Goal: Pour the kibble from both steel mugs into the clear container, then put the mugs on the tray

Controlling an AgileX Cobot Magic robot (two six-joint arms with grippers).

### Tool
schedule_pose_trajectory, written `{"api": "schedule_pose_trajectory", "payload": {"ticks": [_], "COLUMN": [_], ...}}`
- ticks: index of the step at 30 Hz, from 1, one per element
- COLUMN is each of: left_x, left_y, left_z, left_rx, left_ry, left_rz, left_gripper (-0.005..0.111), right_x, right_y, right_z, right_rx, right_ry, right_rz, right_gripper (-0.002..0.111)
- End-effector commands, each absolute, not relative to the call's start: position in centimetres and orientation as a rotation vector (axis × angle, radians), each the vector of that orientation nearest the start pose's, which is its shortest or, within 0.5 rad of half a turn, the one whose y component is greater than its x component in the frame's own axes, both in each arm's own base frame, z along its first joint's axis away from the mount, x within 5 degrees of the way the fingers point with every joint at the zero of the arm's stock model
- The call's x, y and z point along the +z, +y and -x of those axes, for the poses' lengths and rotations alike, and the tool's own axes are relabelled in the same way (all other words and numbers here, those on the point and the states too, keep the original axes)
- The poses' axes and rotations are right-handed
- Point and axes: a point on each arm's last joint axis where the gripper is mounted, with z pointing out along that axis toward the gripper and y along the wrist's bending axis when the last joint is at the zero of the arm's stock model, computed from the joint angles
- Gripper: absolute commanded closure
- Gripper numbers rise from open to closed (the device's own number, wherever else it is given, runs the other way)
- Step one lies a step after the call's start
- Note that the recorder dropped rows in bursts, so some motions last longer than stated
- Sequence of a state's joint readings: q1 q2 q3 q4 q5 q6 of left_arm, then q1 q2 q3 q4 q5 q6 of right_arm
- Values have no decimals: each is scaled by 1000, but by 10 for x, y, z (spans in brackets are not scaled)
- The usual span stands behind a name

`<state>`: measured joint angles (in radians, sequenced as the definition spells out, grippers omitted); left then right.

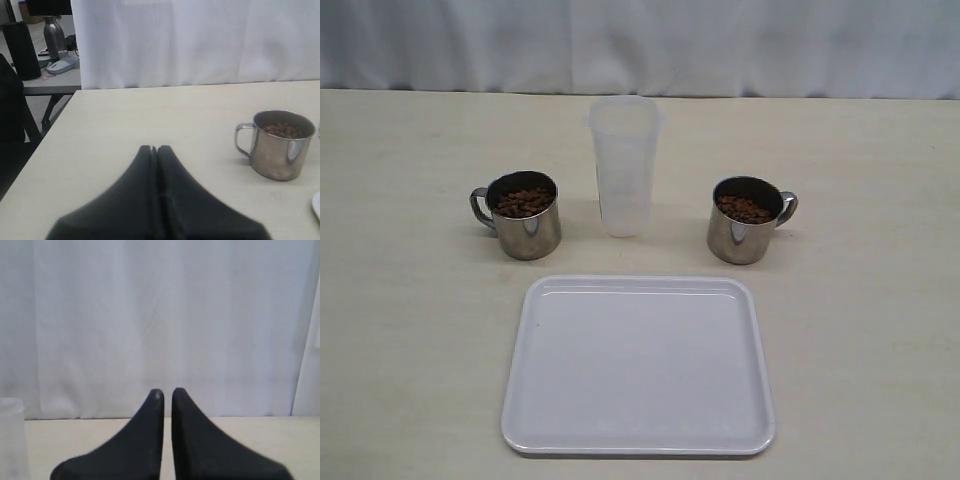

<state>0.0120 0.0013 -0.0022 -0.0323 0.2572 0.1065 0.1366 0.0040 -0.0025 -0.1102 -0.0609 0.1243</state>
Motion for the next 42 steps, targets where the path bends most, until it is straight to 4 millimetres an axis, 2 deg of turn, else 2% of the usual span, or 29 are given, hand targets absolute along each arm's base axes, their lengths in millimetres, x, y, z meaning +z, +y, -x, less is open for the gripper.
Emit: {"api": "schedule_pose_trajectory", "payload": {"ticks": [1,5,9,12,15,18,21,23,25,29,32,34,36,38,42], "left_x": [191,191,191,191,191,191,191,191,191,191,191,191,191,191,191], "left_y": [0,0,0,0,0,0,0,0,0,0,0,0,0,0,0], "left_z": [-55,-55,-55,-55,-55,-55,-55,-55,-55,-55,-55,-55,-55,-55,-55], "left_rx": [61,61,60,60,60,60,60,60,60,60,60,60,60,60,62], "left_ry": [1727,1727,1733,1733,1733,1733,1733,1733,1733,1733,1733,1733,1733,1733,1730], "left_rz": [-54,-54,-54,-54,-54,-54,-54,-54,-54,-54,-54,-54,-54,-54,-55], "left_gripper": [107,107,107,107,107,107,107,107,107,107,107,107,107,107,107], "right_x": [221,230,227,226,222,216,201,190,184,171,159,151,146,141,126], "right_y": [8,9,9,12,22,42,61,67,72,90,102,108,112,114,116], "right_z": [-55,-52,-53,-62,-74,-87,-101,-113,-133,-168,-192,-206,-216,-222,-229], "right_rx": [119,145,168,229,261,305,366,352,357,375,389,392,410,423,423], "right_ry": [1394,1296,1330,1381,1450,1482,1553,1617,1707,1799,1850,1878,1906,1934,1996], "right_rz": [97,88,68,58,177,403,585,638,611,701,784,789,768,755,755], "right_gripper": [104,104,104,104,104,104,104,104,103,85,60,40,27,23,23]}}
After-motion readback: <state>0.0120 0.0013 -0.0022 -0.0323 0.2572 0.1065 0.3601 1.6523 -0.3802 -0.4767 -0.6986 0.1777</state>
